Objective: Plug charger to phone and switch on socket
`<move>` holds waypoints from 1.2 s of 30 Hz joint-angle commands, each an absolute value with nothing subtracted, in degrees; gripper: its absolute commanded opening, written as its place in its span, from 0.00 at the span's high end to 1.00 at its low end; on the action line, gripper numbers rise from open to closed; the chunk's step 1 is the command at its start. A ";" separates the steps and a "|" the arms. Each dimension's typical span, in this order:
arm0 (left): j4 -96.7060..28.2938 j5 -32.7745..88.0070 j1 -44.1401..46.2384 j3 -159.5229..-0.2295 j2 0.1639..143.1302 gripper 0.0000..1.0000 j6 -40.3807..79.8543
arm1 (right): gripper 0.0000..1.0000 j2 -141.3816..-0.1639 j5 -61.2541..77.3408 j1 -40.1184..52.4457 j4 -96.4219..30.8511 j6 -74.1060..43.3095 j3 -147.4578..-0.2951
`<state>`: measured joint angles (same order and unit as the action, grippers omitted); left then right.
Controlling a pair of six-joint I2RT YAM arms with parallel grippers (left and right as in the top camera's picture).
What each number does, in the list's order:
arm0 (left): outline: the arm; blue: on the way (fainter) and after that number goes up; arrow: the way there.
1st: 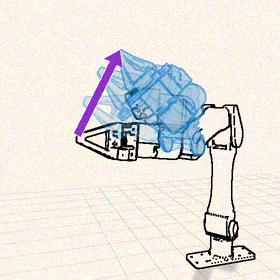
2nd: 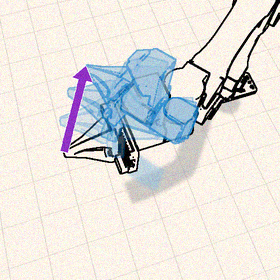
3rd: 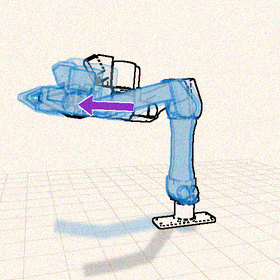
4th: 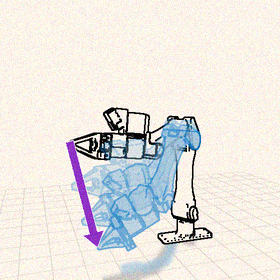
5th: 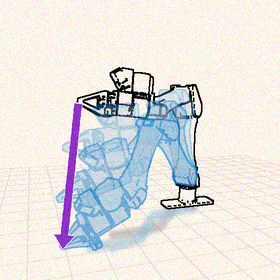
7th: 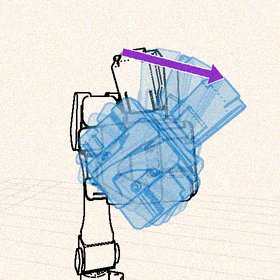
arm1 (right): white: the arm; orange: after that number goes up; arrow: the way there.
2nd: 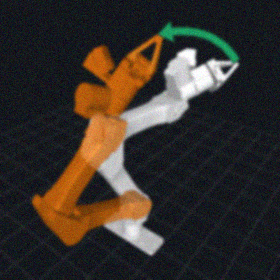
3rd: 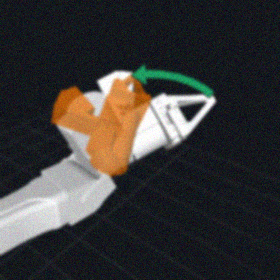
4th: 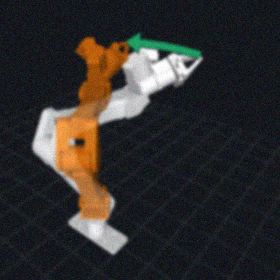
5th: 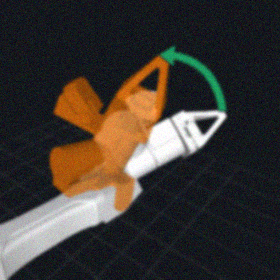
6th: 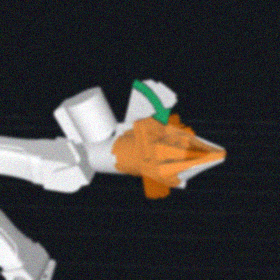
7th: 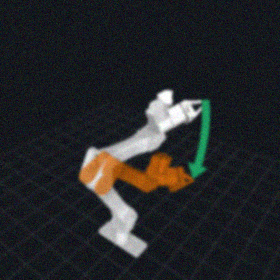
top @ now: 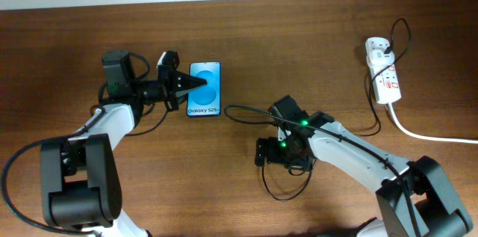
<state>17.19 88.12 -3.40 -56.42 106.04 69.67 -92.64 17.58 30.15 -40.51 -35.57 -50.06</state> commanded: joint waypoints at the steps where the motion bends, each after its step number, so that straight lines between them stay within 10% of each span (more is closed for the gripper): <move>1: 17.50 90.13 -3.38 -56.93 105.97 1.00 69.38 | 0.01 -93.01 19.55 30.37 -40.66 -35.18 -50.26; 36: 17.47 89.60 -3.38 -56.93 105.97 1.00 69.41 | 0.02 -92.99 21.87 30.35 -41.08 -35.16 -50.26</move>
<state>17.19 88.09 -3.40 -56.42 106.04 69.67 -92.64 21.15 30.15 -41.08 -35.51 -50.06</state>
